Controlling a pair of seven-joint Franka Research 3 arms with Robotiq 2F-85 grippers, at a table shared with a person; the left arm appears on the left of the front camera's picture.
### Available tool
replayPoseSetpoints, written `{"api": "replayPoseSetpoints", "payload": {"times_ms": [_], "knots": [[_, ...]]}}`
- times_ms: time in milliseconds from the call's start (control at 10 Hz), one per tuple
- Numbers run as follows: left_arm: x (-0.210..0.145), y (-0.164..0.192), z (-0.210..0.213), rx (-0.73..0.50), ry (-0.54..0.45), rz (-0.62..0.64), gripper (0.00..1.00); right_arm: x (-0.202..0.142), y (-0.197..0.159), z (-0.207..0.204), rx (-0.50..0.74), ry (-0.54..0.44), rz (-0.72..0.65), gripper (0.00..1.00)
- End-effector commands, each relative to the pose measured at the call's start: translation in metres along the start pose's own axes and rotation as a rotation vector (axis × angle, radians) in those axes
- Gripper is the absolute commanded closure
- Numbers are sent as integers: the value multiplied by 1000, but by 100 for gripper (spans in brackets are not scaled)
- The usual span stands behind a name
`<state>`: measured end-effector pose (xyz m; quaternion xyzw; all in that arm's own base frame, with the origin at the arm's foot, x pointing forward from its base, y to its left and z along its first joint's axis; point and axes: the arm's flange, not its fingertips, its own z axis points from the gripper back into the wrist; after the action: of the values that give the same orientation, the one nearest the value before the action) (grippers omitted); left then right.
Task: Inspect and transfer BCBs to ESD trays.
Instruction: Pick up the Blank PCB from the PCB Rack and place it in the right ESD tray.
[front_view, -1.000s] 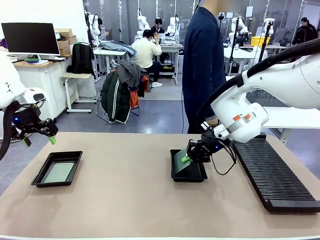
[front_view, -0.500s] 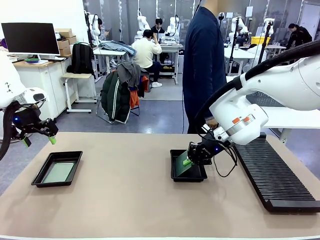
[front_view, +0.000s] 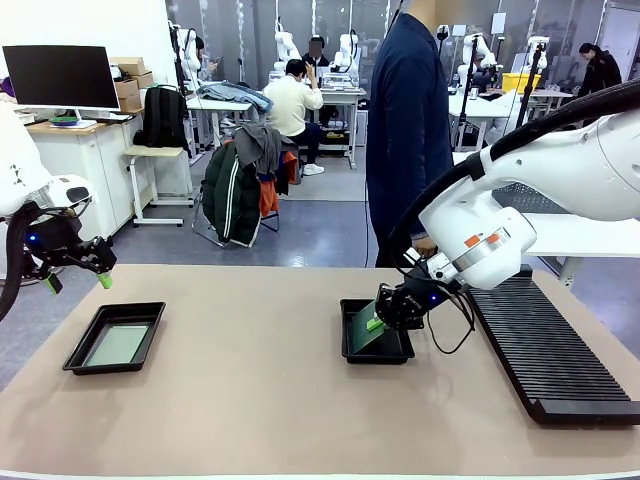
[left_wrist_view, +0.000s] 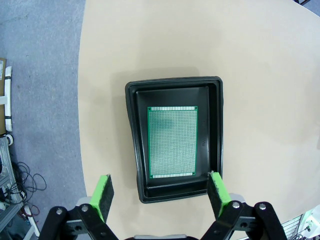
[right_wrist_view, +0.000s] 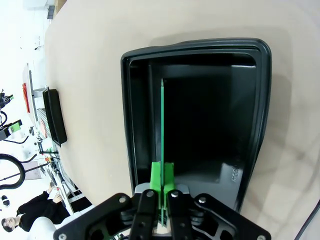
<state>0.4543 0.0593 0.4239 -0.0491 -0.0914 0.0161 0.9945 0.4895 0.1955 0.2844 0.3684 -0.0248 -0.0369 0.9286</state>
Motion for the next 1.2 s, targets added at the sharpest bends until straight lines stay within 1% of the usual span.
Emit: {"api": "replayPoseSetpoints", "payload": {"times_ms": [0, 200, 300, 400, 500, 600, 700, 800, 900, 1000, 1100], "knots": [[-2, 1, -2, 3, -14, 2, 0, -1, 0, -1, 7, -1, 6, 97], [-2, 1, -2, 3, -14, 2, 0, -1, 0, -1, 7, -1, 6, 97], [-2, 1, -2, 3, -14, 2, 0, 0, 0, 0, 0, 0, 0, 94], [-2, 1, -2, 3, -14, 2, 0, -1, 1, 2, -24, -10, -11, 80], [-2, 1, -2, 3, -14, 2, 0, -3, 2, 3, -45, -14, -16, 76], [-2, 1, -2, 3, -14, 2, 0, -4, 3, 6, -73, -18, -25, 62], [-2, 1, -2, 3, -14, 2, 0, -6, 6, 11, -99, -32, -28, 58], [-2, 1, -2, 3, -14, 2, 0, -8, 10, 16, -131, -34, -27, 45], [-2, 1, -2, 3, -14, 2, 0, -10, 15, 23, -157, -40, -24, 40], [-2, 1, -2, 3, -14, 2, 0, -12, 22, 31, -198, -44, -18, 26], [-2, 1, -2, 3, -14, 2, 0, -11, 29, 38, -243, -46, -18, 21]]}}
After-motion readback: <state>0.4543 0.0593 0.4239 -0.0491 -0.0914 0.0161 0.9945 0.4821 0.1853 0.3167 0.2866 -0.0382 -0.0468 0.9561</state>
